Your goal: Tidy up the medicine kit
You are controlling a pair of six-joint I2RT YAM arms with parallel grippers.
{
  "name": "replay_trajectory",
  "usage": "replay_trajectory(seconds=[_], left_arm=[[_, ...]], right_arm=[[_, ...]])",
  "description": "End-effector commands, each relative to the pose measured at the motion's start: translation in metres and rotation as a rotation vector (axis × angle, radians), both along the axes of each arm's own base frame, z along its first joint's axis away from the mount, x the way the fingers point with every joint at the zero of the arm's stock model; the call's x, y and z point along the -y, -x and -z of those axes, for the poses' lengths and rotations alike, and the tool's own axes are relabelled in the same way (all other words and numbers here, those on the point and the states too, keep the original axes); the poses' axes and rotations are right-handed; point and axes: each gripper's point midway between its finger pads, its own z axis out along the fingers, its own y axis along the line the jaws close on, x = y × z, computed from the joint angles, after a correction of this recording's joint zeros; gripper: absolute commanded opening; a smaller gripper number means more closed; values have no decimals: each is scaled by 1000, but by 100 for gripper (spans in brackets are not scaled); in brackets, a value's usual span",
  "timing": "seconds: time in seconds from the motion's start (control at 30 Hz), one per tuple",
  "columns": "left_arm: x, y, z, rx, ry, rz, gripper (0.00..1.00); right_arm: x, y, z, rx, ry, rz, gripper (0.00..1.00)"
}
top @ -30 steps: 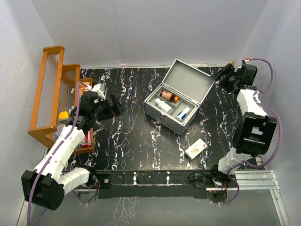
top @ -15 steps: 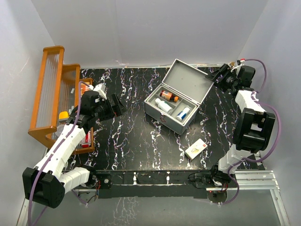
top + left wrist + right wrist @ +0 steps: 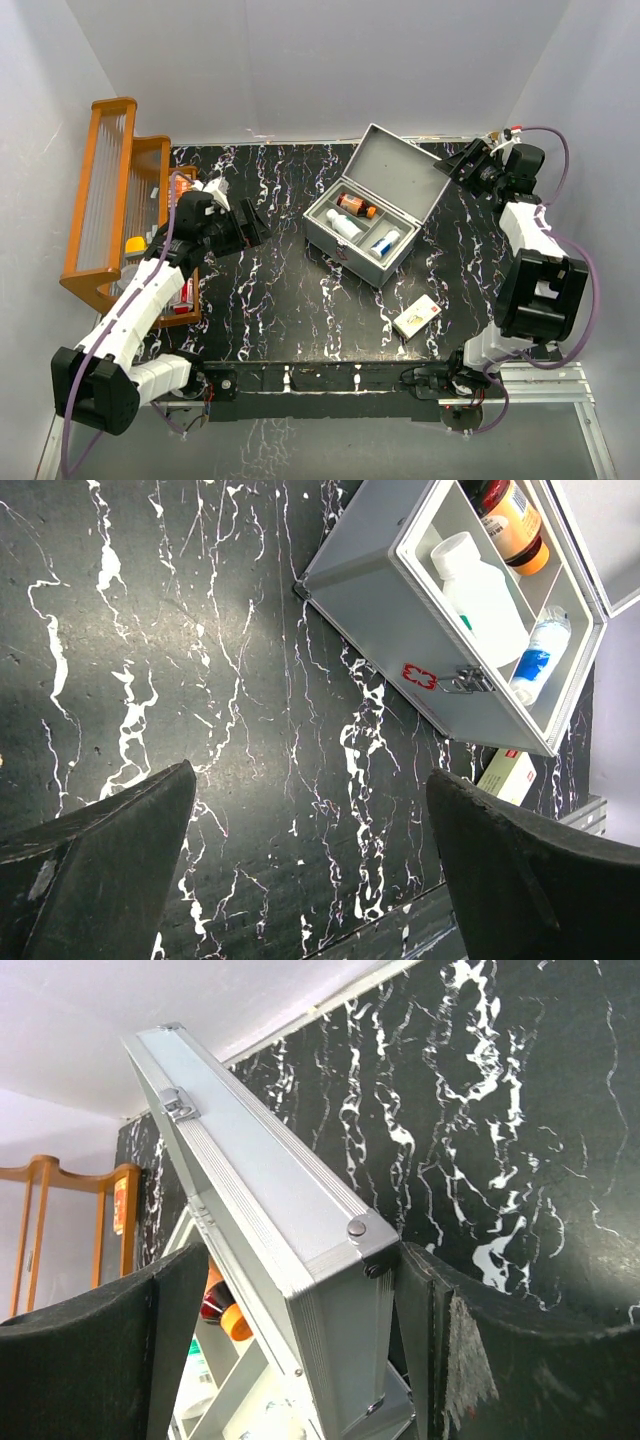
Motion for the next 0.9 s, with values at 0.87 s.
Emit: replay_trajectory(seconds=[0.87], left_arm=[[39,-24,-10,-55,144,122,98]], right_arm=[[-106,110,-74,209,211,-307,75]])
